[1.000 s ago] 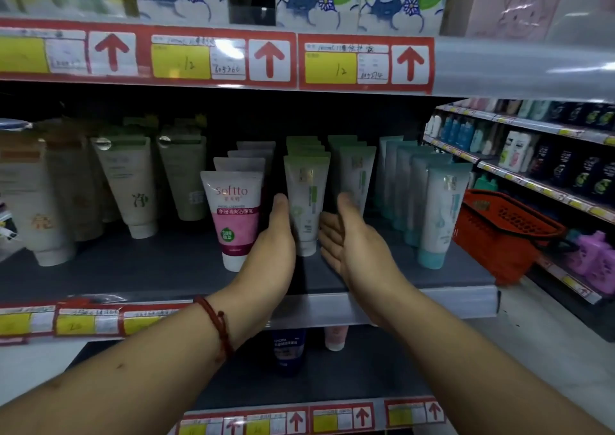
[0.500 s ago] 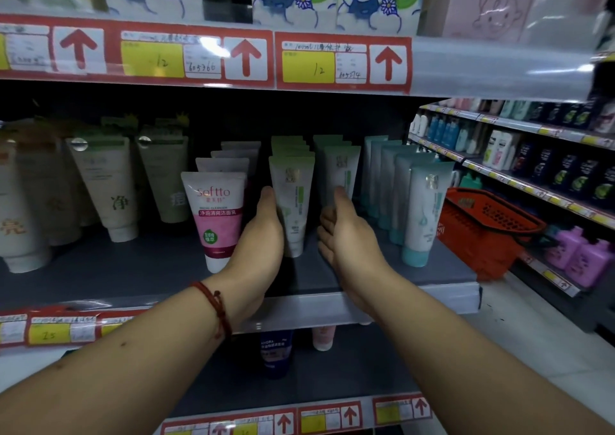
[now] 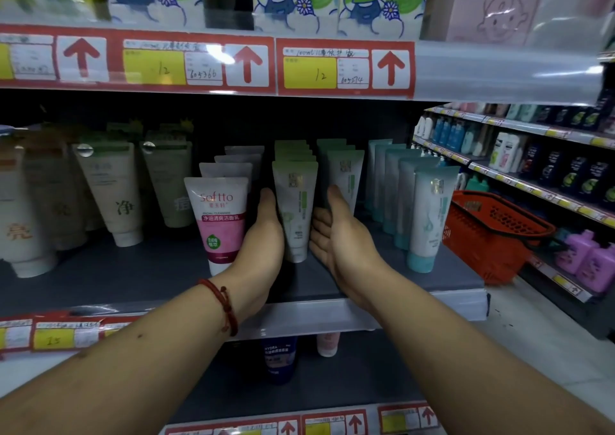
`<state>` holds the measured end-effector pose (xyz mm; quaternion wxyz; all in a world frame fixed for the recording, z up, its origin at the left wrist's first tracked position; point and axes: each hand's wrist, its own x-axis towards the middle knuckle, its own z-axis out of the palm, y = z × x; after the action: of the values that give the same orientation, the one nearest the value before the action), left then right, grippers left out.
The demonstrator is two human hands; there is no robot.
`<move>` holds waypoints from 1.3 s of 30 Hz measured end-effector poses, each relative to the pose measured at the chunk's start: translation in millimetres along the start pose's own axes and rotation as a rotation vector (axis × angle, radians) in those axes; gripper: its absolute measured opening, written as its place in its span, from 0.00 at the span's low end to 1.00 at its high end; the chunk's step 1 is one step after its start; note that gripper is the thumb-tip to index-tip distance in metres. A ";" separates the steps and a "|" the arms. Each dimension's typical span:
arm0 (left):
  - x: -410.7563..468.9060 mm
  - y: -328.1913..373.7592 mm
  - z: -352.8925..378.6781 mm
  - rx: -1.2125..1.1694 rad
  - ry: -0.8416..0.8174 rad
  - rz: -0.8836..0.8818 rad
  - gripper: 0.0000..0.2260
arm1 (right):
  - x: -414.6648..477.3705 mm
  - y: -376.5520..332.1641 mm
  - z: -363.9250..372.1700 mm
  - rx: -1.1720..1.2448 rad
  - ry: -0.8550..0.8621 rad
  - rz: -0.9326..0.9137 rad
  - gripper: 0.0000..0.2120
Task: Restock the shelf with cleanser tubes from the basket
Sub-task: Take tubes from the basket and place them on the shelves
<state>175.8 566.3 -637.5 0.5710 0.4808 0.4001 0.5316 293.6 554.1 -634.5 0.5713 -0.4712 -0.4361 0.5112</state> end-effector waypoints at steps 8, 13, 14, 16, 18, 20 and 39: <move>-2.0 -2.0 3.2 -0.004 -0.037 0.003 0.25 | -0.2 0.6 -0.2 0.032 -0.027 -0.004 0.20; -1.4 -1.1 2.2 0.003 -0.043 0.002 0.25 | -1.6 0.4 -1.6 0.035 -0.042 -0.007 0.18; -1.1 -1.0 1.8 0.005 -0.045 0.002 0.24 | -2.4 0.2 -2.1 0.038 -0.040 -0.005 0.17; -2.4 0.2 2.1 0.017 -0.055 0.003 0.24 | -5.7 -1.0 -3.4 0.033 -0.044 -0.012 0.15; -5.7 1.9 2.8 0.028 -0.059 -0.005 0.24 | -10.3 -2.5 -5.0 0.025 -0.053 -0.020 0.18; -8.7 3.7 4.2 0.028 -0.064 -0.006 0.24 | -15.6 -4.4 -4.7 0.022 -0.058 -0.021 0.24; -39.7 16.6 -0.5 0.036 -0.015 -0.003 0.26 | -55.4 -19.8 2.6 0.007 0.083 -0.037 0.29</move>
<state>167.1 526.5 -623.6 0.5660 0.4945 0.4061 0.5198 289.1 498.6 -615.5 0.5999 -0.4819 -0.4187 0.4822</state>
